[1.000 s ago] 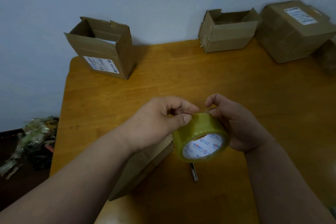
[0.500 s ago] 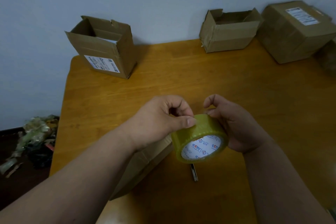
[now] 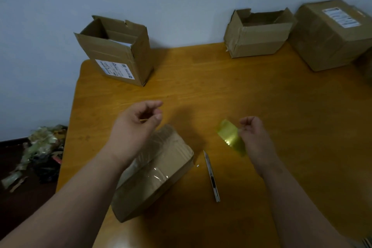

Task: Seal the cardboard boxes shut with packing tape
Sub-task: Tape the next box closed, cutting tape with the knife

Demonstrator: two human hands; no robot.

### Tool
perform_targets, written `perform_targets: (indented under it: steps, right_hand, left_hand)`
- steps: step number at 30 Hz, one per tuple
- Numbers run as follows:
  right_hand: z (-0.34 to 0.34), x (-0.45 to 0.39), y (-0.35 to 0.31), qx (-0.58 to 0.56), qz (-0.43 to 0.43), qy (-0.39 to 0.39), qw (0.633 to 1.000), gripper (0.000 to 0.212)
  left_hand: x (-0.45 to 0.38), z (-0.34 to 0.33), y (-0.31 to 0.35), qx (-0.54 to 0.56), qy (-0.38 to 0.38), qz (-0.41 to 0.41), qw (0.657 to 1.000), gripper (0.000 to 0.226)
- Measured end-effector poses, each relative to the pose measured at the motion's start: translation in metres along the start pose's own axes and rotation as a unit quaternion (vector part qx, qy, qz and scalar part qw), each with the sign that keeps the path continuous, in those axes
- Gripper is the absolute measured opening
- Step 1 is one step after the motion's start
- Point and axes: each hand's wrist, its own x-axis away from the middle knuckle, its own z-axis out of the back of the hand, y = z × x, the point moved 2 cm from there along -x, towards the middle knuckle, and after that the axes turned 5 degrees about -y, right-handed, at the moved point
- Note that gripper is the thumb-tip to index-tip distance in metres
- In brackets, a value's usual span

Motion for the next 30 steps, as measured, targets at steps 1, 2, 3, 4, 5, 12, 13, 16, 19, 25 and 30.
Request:
perform_targets:
  steps: [1, 2, 3, 4, 5, 12, 13, 16, 19, 25, 30]
  right_hand:
    - [-0.006, -0.001, 0.009, 0.065, 0.008, -0.003, 0.998, 0.018]
    - [-0.012, -0.003, 0.021, 0.157, 0.016, 0.0, 0.988, 0.02]
    - [-0.018, -0.005, 0.033, 0.253, 0.02, 0.006, 0.967, 0.022]
    - [-0.024, -0.004, 0.044, 0.335, 0.022, 0.007, 0.942, 0.023]
    - [-0.03, -0.003, 0.052, 0.397, 0.02, 0.003, 0.918, 0.023]
    - [-0.05, 0.004, 0.034, 0.314, 0.055, 0.096, 0.943, 0.03]
    - [-0.057, 0.007, 0.018, 0.255, 0.077, 0.095, 0.959, 0.033]
    - [-0.091, 0.024, -0.025, 0.183, 0.097, -0.013, 0.978, 0.059]
    - [-0.131, 0.043, -0.042, 0.307, 0.071, -0.132, 0.94, 0.109]
    - [-0.158, 0.055, -0.031, 0.383, 0.054, -0.105, 0.916, 0.131]
    - [-0.132, 0.042, -0.026, 0.143, -0.053, -0.111, 0.982, 0.074]
  left_hand:
    - [0.001, 0.007, -0.007, -0.029, 0.037, 0.002, 0.999, 0.026]
    - [0.003, 0.014, -0.014, -0.061, 0.071, 0.006, 0.996, 0.025]
    - [0.005, 0.021, -0.022, -0.092, 0.098, 0.013, 0.991, 0.026]
    - [0.008, 0.027, -0.028, -0.119, 0.117, 0.025, 0.986, 0.027]
    - [0.011, 0.033, -0.035, -0.138, 0.13, 0.04, 0.981, 0.029]
    - [0.033, 0.06, -0.071, -0.109, 0.197, 0.123, 0.967, 0.032]
    - [0.038, 0.061, -0.074, -0.081, 0.202, 0.137, 0.966, 0.034]
    - [0.058, 0.055, -0.081, 0.04, 0.241, 0.185, 0.952, 0.053]
    - [0.085, 0.035, -0.092, 0.158, 0.266, 0.253, 0.917, 0.094]
    - [0.104, 0.008, -0.102, 0.195, 0.174, 0.28, 0.924, 0.097]
    - [0.086, 0.031, -0.105, 0.219, 0.102, 0.264, 0.934, 0.046]
